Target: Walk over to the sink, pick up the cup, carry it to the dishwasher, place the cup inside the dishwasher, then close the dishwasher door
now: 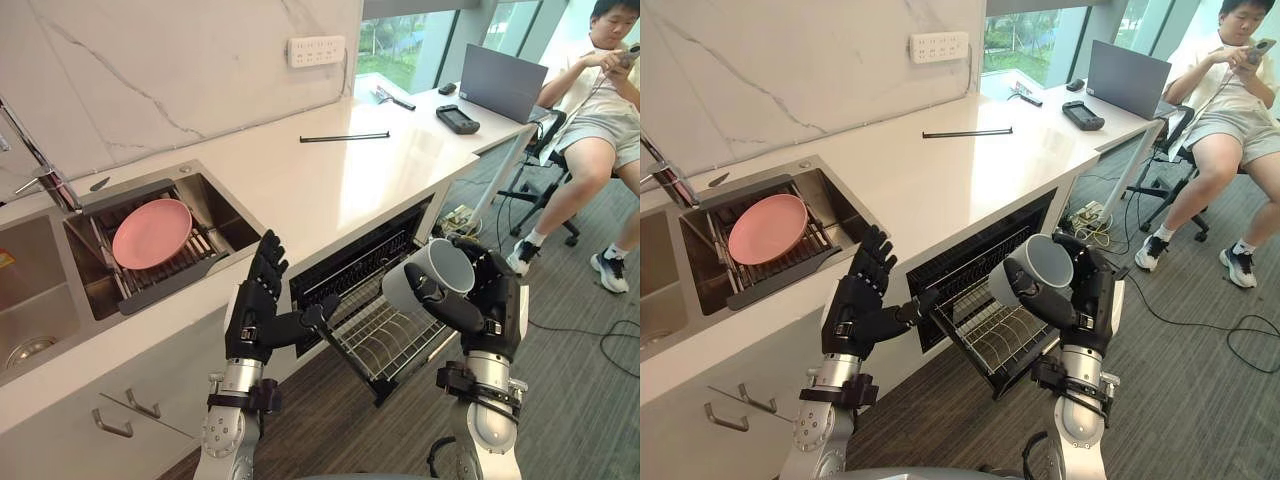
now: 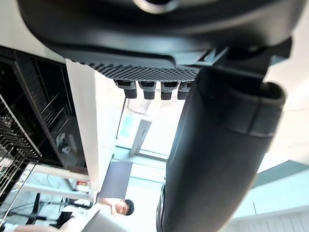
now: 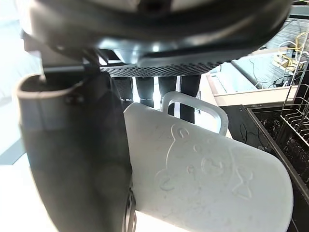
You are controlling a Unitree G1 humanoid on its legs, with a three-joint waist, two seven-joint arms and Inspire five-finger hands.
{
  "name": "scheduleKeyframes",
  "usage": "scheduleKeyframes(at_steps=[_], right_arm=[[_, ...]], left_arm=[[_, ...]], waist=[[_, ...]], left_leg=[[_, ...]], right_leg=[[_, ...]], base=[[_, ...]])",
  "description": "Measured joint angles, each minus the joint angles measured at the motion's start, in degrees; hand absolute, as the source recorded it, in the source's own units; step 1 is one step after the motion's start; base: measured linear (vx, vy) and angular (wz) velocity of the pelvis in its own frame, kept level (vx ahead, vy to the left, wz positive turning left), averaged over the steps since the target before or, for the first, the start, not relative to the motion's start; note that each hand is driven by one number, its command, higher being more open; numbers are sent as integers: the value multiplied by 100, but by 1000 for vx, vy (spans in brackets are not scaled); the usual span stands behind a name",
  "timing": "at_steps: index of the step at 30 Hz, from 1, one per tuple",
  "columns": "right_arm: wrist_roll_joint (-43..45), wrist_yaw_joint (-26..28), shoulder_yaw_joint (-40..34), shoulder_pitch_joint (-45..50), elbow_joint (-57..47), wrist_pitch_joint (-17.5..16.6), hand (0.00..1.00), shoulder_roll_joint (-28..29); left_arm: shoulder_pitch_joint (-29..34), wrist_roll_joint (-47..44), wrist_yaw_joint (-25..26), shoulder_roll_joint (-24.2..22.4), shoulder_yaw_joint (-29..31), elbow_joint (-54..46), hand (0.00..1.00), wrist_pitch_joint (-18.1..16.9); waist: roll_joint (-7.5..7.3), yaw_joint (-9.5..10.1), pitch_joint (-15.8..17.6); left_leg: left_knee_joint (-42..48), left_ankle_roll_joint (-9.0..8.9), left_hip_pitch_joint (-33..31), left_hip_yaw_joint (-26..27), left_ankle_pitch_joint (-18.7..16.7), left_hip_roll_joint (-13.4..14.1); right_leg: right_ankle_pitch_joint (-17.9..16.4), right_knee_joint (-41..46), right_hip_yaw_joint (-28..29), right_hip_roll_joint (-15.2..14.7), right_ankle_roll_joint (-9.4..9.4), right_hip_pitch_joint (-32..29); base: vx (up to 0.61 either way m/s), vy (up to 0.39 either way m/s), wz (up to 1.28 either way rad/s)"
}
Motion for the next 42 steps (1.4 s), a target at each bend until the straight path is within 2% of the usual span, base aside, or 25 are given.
scheduleKeyframes(at_steps=[3,8,12,16,22,24,29,35,38,42], right_arm=[[-2,209,-114,36,13,3,0,-40],[4,556,-370,167,63,11,0,-219],[2,827,-440,202,295,42,0,-374],[-1,1110,-457,203,525,168,0,-560],[-33,1422,-573,-93,1419,303,0,-787],[-183,1472,-627,-217,1811,459,0,-914],[-488,1535,-632,-453,2356,590,0,-1138],[-506,1514,-628,-1159,3063,763,0,-1520],[-506,1347,-609,-1713,3632,816,0,-1676],[-508,1098,-566,-2571,4165,954,0,-1966]], left_arm=[[47,5,-232,58,-21,1,100,189],[300,6,-271,147,3,61,100,483],[430,11,-313,168,9,538,100,811],[528,65,-290,143,134,1268,100,992],[511,353,-69,227,556,2764,100,1004],[527,343,-28,275,745,3248,100,1003],[581,341,80,312,1049,3743,100,959],[442,406,166,341,1361,4288,100,877],[266,558,219,439,1444,4508,100,879],[-49,565,293,458,1582,4524,100,882]], waist=[[0,3,0],[25,5,-17],[92,11,-66],[100,46,-76],[104,106,-86],[105,155,-83],[98,191,-49],[49,307,326],[-20,373,566],[-58,507,1091]], left_leg=[[0,-1,-17,1,-1,6],[-1,-1,-43,-7,-1,8],[-3,1,-56,-26,0,9],[3,2,-83,-58,1,13],[-6,-4,-59,-196,17,6],[-17,-13,-57,-258,42,0],[-88,-16,-52,-401,155,-28],[-76,-7,-123,-496,274,-47],[103,-18,-408,-552,288,-43],[482,19,-861,-573,266,-16]], right_leg=[[2,-6,1,7,-2,-16],[12,-35,-9,10,-7,-23],[17,-54,-32,10,-11,-20],[65,-149,-68,15,-18,19],[68,-214,-238,8,-15,123],[67,-225,-290,1,-14,150],[68,-199,-425,-27,-16,175],[87,-98,-518,-65,-17,98],[166,-90,-564,-79,-12,-82],[344,-81,-584,-83,-70,-330]], base=[[0,0,0],[0,0,0],[-7,0,1],[-15,-5,4],[-2,-12,12],[-15,-17,16],[-42,-21,16],[-107,-11,9],[-78,-8,10],[-67,2,4]])
